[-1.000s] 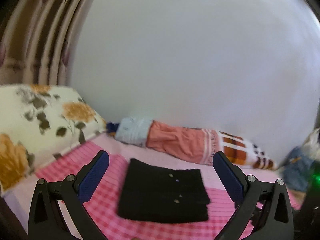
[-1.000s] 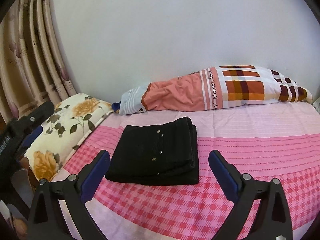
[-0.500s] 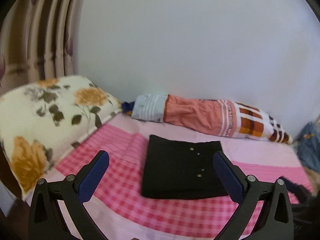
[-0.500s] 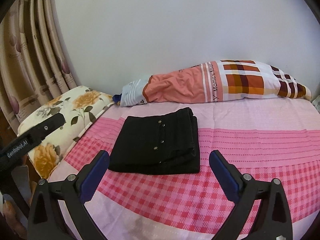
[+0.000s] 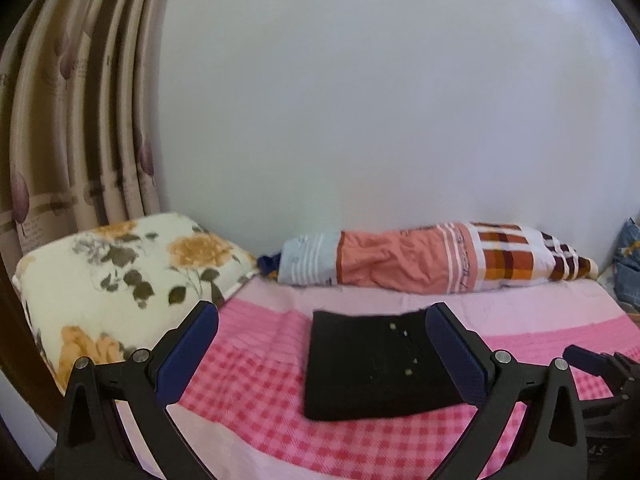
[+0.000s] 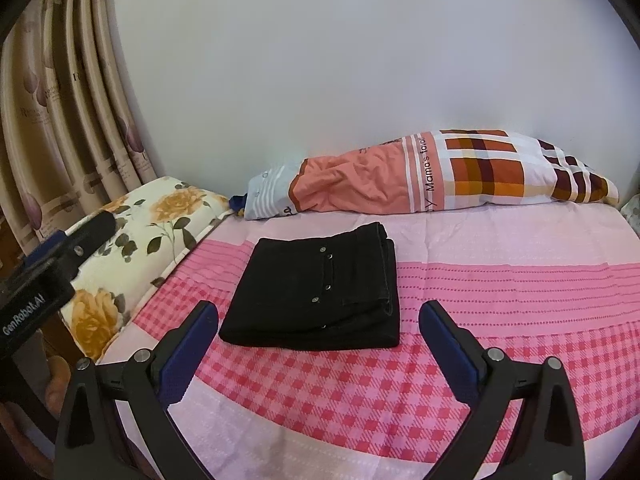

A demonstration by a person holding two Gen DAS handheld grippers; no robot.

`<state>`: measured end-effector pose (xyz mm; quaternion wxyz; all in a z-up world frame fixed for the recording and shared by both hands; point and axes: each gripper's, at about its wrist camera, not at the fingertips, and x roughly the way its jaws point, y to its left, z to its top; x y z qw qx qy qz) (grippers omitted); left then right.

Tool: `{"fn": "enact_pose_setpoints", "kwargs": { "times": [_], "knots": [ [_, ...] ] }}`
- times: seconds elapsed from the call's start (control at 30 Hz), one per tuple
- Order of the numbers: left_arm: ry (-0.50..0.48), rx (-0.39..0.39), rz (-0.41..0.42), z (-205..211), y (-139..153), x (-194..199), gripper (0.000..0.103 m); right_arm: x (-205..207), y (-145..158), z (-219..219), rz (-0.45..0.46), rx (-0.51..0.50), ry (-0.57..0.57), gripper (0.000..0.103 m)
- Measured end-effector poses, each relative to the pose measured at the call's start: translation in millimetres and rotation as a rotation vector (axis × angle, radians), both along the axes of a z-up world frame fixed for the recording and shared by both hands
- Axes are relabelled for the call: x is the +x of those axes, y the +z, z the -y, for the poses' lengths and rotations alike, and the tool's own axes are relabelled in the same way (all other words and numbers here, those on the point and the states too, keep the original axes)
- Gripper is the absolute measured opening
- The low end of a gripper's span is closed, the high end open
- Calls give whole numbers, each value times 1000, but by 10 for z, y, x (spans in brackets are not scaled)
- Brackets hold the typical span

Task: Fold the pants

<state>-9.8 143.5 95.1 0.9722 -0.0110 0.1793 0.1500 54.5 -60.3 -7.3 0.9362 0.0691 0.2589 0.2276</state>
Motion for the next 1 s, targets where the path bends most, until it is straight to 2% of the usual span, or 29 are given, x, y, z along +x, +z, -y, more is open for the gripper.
{"fn": "enact_pose_setpoints", "kwargs": {
  "times": [0.13,0.27,0.73,1.0],
  "knots": [
    [29,22,-57,82,-103,63,103,-16,9,4,1,-5,-2,100],
    [-43,-44,-119,86,-211,139,103,-20,7,25,-5,-5,-6,100],
    [-72,-81,-147,99,-375,196,103,11,-55,20,-25,-24,-3,101],
    [-51,-104,-137,72,-447,189,103,45,-87,-11,-33,-30,0,101]
  ]
}}
